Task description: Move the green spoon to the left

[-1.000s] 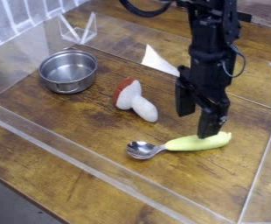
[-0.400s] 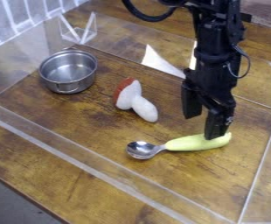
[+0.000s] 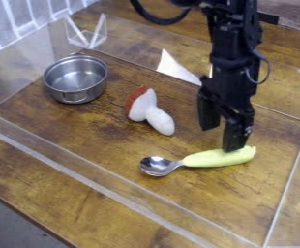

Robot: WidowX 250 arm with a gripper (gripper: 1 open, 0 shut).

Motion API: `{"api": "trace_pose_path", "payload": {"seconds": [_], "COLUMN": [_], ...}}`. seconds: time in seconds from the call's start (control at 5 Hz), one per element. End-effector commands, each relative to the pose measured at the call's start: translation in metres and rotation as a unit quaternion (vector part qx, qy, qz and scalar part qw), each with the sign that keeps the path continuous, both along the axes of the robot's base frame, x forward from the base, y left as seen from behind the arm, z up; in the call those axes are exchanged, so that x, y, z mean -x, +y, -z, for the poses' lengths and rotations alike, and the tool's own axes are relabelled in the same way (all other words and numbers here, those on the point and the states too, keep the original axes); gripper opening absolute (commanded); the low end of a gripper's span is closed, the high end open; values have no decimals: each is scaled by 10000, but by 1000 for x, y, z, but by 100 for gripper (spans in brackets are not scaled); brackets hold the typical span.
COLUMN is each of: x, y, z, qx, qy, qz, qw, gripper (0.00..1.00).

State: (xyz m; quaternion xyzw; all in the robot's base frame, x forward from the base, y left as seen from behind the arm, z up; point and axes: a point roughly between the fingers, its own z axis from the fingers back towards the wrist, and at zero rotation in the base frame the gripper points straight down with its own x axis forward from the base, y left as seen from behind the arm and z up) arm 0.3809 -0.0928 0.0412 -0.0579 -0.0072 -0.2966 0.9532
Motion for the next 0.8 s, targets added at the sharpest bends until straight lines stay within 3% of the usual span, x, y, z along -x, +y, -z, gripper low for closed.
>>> {"api": "trace_pose_path", "payload": {"seconds": [0.0, 0.2, 0.6], "x": [-10, -6, 13], "y": [15, 15, 16], "z": [-13, -12, 1], "qx": [25, 43, 139], "qy": [-275, -222, 17], "qz": [-21, 363, 89], "qw": [9996, 9991, 9999], "gripper": [0, 100, 100]}}
